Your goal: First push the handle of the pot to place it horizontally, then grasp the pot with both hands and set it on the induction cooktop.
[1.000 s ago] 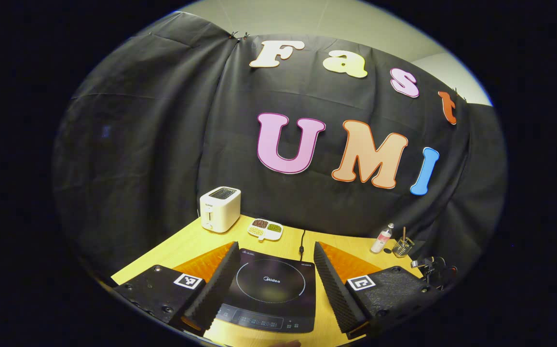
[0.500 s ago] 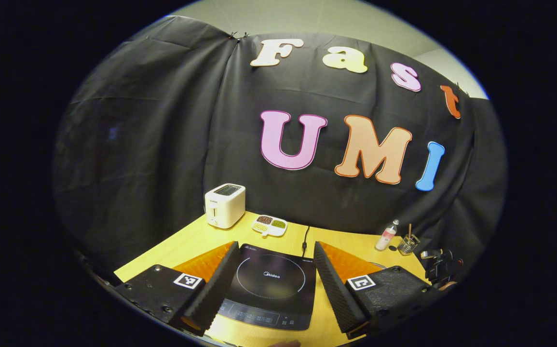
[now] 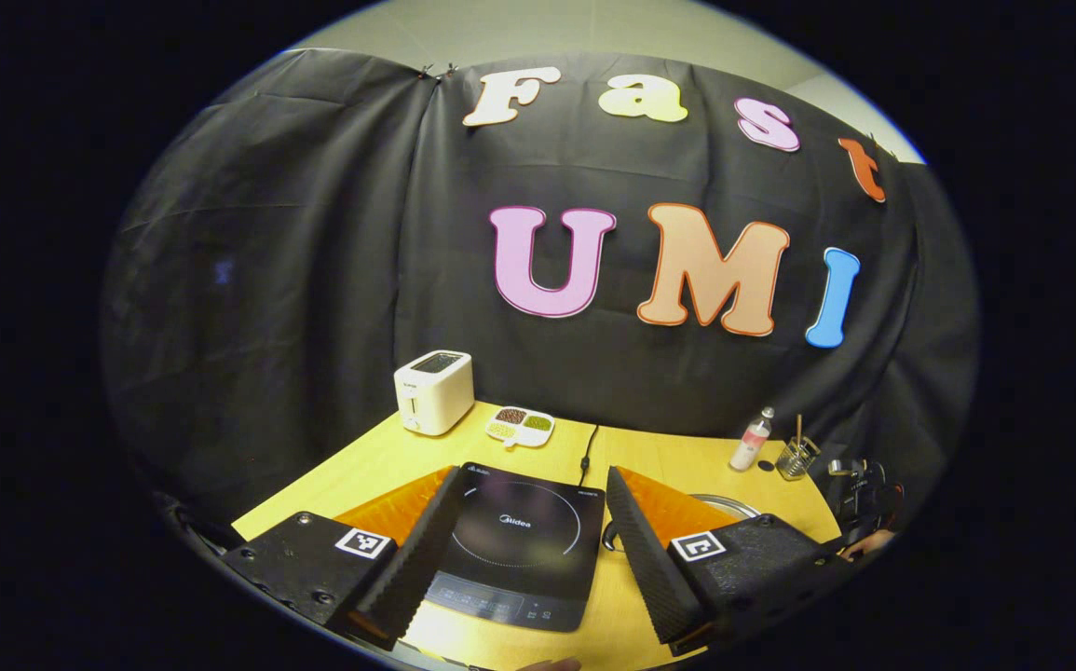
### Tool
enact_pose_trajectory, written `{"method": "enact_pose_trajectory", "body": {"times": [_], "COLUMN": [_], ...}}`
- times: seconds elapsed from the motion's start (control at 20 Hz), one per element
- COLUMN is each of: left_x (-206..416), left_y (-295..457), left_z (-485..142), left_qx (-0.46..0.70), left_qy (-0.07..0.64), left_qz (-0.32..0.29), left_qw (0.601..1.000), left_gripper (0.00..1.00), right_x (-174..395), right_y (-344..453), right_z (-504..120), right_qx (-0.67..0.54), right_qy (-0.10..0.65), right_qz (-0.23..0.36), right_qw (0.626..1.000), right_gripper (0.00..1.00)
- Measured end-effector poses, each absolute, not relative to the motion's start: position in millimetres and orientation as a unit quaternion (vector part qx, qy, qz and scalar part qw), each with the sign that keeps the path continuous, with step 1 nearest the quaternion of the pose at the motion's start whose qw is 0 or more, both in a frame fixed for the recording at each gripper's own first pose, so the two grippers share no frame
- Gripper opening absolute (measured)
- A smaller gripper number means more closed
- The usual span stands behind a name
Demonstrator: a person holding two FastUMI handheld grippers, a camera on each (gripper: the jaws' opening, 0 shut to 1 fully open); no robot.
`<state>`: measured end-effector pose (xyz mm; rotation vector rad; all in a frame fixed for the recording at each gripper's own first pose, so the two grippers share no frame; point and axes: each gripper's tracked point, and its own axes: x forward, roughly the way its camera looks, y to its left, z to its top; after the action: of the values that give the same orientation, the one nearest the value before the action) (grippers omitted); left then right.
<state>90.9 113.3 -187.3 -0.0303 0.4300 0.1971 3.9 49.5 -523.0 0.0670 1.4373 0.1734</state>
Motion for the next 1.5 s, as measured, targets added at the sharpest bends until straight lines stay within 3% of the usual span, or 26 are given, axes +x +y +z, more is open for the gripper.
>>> {"method": "enact_pose_trajectory", "body": {"times": [0.15, 0.4, 0.45, 0.55, 0.75, 0.8, 1.1, 1.3, 1.4, 1.45, 1.5], "left_x": [96, 106, 107, 107, 118, 122, 144, 156, 162, 165, 165], "left_y": [91, 50, 46, 39, 34, 35, 35, 42, 40, 39, 37], "left_z": [-191, -211, -221, -247, -292, -301, -353, -393, -411, -420, -429], "left_qx": [0.001, 0.013, 0.014, -0.002, -0.036, -0.038, -0.031, -0.015, -0.015, -0.018, -0.02], "left_qy": [0.219, 0.228, 0.236, 0.262, 0.31, 0.319, 0.382, 0.425, 0.444, 0.454, 0.466], "left_qz": [0.078, 0.018, 0.01, -0.004, -0.03, -0.037, -0.091, -0.12, -0.133, -0.139, -0.145], "left_qw": [0.973, 0.973, 0.972, 0.965, 0.949, 0.946, 0.919, 0.897, 0.886, 0.88, 0.872], "left_gripper": [0.94, 0.94, 0.89, 0.94, 0.95, 0.95, 0.94, 0.95, 0.95, 1.0, 0.95], "right_x": [0, 14, 14, 19, 27, 25, 34, 40, 40, 39, 40], "right_y": [42, 34, 35, 34, 33, 33, 40, 44, 44, 45, 43], "right_z": [-510, -490, -488, -481, -476, -478, -489, -497, -500, -503, -506], "right_qx": [0.009, 0.031, 0.036, 0.05, 0.063, 0.059, 0.064, 0.07, 0.07, 0.069, 0.066], "right_qy": [0.628, 0.581, 0.578, 0.569, 0.558, 0.565, 0.587, 0.598, 0.604, 0.607, 0.611], "right_qz": [0.103, 0.086, 0.086, 0.075, 0.045, 0.043, -0.005, -0.036, -0.046, -0.051, -0.057], "right_qw": [0.772, 0.808, 0.811, 0.817, 0.827, 0.822, 0.807, 0.798, 0.793, 0.79, 0.787], "right_gripper": [0.03, 0.03, 0.02, 0.0, 0.25, 0.25, 0.57, 0.55, 0.68, 0.74, 0.72]}}
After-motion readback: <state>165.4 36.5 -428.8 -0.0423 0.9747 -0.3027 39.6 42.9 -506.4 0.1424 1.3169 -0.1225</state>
